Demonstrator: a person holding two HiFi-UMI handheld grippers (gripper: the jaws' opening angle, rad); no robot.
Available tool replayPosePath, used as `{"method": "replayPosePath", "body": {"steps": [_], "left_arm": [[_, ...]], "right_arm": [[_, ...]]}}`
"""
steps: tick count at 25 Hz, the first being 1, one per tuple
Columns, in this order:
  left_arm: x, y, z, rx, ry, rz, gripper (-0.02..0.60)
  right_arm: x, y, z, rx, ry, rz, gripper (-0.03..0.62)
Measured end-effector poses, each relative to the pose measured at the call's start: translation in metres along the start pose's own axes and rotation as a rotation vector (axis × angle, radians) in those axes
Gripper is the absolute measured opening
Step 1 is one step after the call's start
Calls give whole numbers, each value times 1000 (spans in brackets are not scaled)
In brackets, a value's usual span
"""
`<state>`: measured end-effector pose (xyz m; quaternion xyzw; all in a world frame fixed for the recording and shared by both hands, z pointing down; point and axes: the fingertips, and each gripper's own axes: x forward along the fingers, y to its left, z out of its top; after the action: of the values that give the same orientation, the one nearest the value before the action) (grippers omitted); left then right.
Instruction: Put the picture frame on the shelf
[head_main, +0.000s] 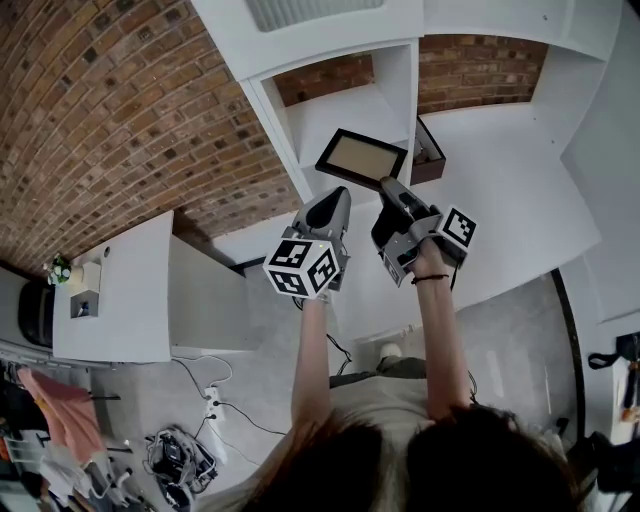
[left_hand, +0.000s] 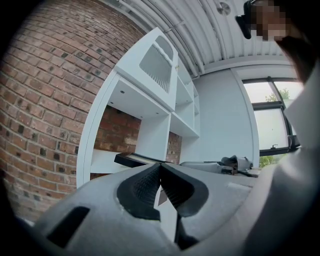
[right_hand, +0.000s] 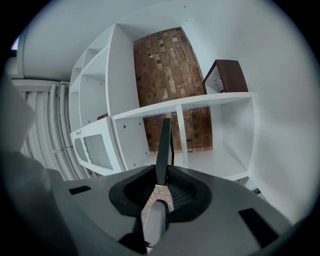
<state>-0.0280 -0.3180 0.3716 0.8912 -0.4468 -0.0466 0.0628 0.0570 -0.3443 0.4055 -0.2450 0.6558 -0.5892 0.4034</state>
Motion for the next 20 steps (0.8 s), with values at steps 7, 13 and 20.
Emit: {"method": "replayPosePath", "body": {"steps": [7, 13, 20], "left_arm": [[9, 4, 2, 4, -13, 42, 11], [13, 6, 1, 9, -18, 72, 11], [11, 16, 0, 13, -22, 99, 11]], "right_arm": [[12, -1, 6, 13, 47, 5, 72], [22, 0, 16, 16, 70, 14, 72], [28, -3, 16, 20, 80, 21, 72]]}}
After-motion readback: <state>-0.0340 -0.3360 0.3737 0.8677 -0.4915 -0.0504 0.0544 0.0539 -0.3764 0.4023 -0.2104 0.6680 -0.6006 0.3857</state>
